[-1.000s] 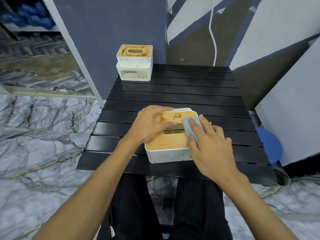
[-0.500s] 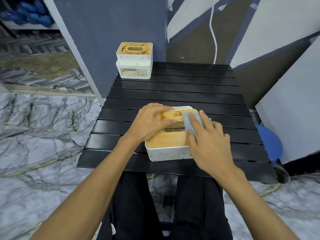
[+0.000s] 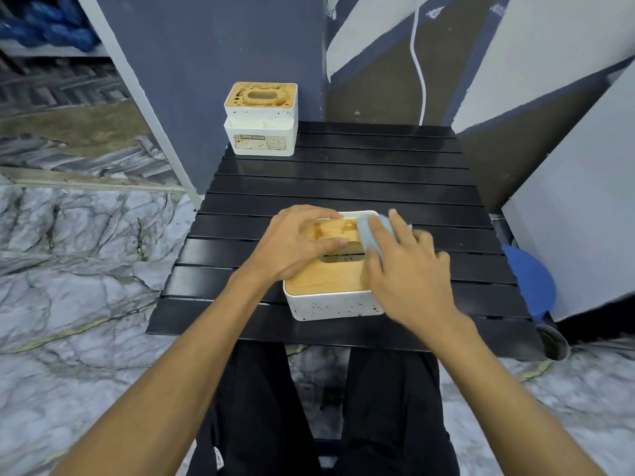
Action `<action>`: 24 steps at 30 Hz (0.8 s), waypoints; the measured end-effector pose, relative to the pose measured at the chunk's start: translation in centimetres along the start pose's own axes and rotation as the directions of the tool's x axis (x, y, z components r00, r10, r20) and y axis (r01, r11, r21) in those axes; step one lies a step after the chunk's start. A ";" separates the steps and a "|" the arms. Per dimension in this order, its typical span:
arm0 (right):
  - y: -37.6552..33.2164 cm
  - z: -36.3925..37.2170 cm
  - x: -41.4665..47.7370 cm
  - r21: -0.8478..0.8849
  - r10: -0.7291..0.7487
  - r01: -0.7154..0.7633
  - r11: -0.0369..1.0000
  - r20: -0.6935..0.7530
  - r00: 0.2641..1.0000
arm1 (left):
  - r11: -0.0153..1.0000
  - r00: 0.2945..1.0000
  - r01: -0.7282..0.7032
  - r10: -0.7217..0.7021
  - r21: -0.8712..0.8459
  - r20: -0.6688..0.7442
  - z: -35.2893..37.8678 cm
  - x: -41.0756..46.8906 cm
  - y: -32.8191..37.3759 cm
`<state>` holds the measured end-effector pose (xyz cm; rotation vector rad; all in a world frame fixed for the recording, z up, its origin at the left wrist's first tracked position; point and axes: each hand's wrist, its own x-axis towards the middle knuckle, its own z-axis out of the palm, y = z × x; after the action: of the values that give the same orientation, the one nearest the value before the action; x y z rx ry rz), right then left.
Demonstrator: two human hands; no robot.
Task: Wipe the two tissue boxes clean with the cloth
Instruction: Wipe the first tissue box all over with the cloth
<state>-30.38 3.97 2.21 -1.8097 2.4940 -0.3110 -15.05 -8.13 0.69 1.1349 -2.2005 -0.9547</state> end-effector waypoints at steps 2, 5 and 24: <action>-0.4 0.3 2.6 0.020 0.014 -0.015 1.000 0.027 1.000 | 1.000 1.000 0.009 -0.009 0.009 0.001 0.0 0.0 -0.1; -0.4 0.5 2.9 0.045 0.015 -0.016 0.999 0.029 0.999 | 1.000 1.000 0.025 -0.025 -0.013 -0.013 0.0 0.0 0.0; -0.2 0.1 -1.8 0.079 0.038 -0.039 0.996 0.006 0.999 | 1.000 1.000 0.012 -0.011 -0.011 0.019 -0.1 0.0 0.0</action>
<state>-29.59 5.59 1.97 -1.7292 2.4730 -0.3976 -15.01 -8.17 0.71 1.1391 -2.2033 -0.9852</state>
